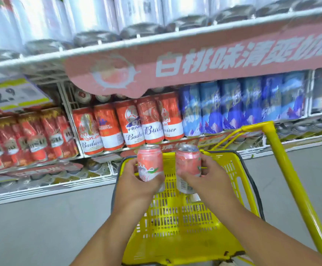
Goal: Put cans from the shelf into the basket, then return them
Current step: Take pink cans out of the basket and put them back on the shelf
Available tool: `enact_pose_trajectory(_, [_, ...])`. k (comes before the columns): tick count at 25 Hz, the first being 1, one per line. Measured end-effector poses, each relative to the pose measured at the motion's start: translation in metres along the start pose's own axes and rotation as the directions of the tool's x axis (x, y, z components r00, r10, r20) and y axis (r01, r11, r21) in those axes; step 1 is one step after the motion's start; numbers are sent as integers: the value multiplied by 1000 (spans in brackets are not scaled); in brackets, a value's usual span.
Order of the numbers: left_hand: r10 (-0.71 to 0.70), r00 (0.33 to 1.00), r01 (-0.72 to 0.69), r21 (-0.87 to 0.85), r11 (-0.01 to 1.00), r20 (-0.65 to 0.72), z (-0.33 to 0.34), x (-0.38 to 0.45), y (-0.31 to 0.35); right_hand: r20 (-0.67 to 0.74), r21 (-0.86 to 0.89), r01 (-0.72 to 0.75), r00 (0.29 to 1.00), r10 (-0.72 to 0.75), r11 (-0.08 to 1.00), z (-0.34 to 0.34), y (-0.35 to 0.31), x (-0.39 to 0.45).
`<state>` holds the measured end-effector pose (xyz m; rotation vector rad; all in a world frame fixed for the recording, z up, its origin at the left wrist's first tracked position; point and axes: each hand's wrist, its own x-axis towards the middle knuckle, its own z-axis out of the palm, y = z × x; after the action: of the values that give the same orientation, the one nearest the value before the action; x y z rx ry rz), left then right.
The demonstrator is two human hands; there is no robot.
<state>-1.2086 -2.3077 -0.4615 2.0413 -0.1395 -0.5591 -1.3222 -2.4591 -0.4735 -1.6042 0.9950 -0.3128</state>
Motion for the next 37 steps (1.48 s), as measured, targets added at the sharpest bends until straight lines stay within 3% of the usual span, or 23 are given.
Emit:
enact_pose_trajectory(11, [110, 994, -110, -53, 993, 0, -93, -55, 149, 38, 80, 65, 997, -68, 995, -52, -146, -50])
enact_pose_trajectory(16, [146, 988, -148, -27, 989, -55, -123, -72, 207, 1, -36, 110, 994, -110, 993, -61, -208, -69])
enact_pose_trajectory(25, [219, 970, -213, 65, 975, -105, -162, -74, 311, -59, -80, 151, 986, -155, 985, -96, -341, -86])
enact_pose_trajectory(32, [248, 956, -216, 194, 957, -158, -167, -32, 360, -48, -12, 158, 986, -158, 987, -98, -402, -39])
enact_pose_trajectory(37, [199, 960, -169, 161, 972, -199, -154, 6, 378, -78, 22, 113, 991, -111, 993, -93, -429, 11])
